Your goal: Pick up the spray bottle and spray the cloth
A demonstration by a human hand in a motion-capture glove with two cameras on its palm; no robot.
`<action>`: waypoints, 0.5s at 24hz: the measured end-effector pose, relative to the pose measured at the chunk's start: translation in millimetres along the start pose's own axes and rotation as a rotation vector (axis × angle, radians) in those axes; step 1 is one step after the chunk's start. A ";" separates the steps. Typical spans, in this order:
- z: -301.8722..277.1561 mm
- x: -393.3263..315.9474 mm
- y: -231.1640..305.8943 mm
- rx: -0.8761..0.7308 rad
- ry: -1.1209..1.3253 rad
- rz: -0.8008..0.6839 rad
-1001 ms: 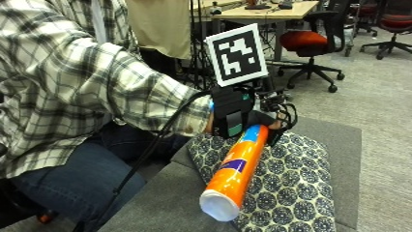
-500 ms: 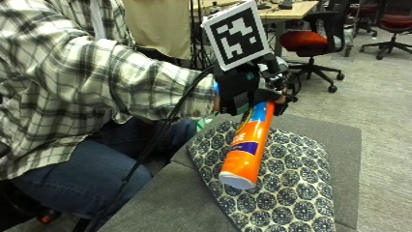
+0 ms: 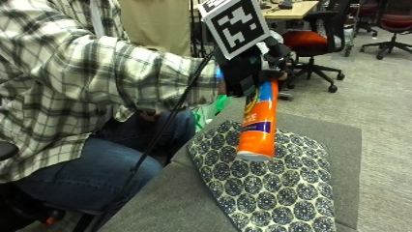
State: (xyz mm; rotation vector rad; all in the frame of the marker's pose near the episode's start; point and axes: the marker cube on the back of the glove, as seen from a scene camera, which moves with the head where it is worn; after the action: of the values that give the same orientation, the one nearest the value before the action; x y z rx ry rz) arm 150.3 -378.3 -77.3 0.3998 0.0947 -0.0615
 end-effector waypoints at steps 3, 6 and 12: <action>-1.1 -16.1 -7.4 0.021 -0.056 -0.025; -2.4 -35.4 -16.9 0.056 -0.134 -0.046; -0.7 -76.2 -34.2 0.100 -0.242 -0.114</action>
State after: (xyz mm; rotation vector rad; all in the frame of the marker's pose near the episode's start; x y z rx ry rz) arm 71.8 -406.3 -83.2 0.4832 -0.1247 -0.2271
